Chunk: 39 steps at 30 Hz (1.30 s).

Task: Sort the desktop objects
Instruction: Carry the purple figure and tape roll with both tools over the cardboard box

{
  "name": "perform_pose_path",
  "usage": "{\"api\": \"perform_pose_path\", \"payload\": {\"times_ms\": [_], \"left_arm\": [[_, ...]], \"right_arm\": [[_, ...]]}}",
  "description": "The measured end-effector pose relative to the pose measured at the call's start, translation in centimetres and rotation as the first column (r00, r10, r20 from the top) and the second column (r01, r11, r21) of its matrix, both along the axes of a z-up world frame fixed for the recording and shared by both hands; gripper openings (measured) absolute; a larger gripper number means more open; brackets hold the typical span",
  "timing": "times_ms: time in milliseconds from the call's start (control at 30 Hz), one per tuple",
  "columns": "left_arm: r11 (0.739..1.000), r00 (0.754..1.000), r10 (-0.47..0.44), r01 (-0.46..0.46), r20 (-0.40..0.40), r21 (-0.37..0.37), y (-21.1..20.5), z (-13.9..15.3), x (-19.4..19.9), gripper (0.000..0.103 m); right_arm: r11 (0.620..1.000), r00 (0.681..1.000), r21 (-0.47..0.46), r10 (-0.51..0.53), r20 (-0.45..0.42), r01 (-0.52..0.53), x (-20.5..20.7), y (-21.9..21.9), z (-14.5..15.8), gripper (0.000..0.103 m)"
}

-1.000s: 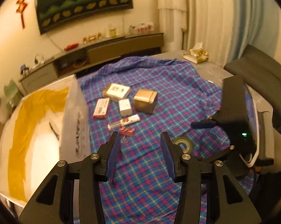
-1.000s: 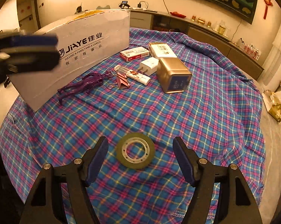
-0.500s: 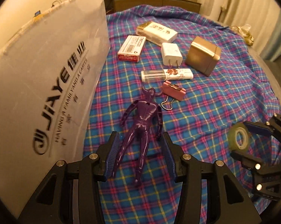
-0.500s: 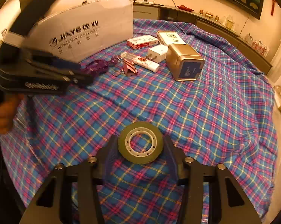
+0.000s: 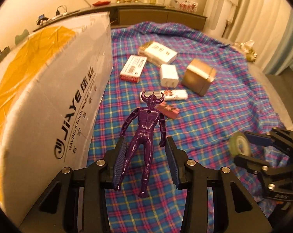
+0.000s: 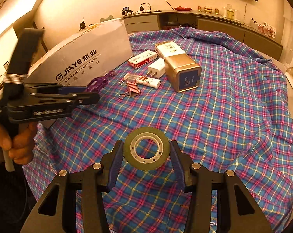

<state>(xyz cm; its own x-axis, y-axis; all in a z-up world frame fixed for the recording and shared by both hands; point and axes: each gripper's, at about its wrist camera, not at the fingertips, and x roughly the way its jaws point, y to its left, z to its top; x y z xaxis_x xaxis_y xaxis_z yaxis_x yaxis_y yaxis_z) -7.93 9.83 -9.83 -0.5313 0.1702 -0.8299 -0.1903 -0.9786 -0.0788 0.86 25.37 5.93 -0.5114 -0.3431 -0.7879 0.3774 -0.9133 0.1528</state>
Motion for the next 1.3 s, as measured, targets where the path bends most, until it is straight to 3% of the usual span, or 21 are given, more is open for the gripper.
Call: {"api": "perform_pose_path", "payload": {"times_ms": [533,667,1300], "left_arm": [[0.990,0.989,-0.047,0.065,-0.141,0.122,-1.0,7.2,3.9,0.042],[0.988,0.985,-0.044,0.067,-0.166,0.137,-1.5,8.2,4.7,0.042],[0.968,0.961,0.055,0.015,-0.271,0.251,-7.1,13.4,7.1,0.042]], "right_arm": [[1.000,0.995,0.007,-0.015,-0.097,0.015,1.7,-2.3,4.5,0.049],[0.999,0.997,-0.033,-0.019,-0.077,0.017,1.5,-3.2,5.3,0.049],[0.998,0.990,-0.049,0.040,-0.132,-0.047,1.7,-9.6,12.5,0.049]]}}
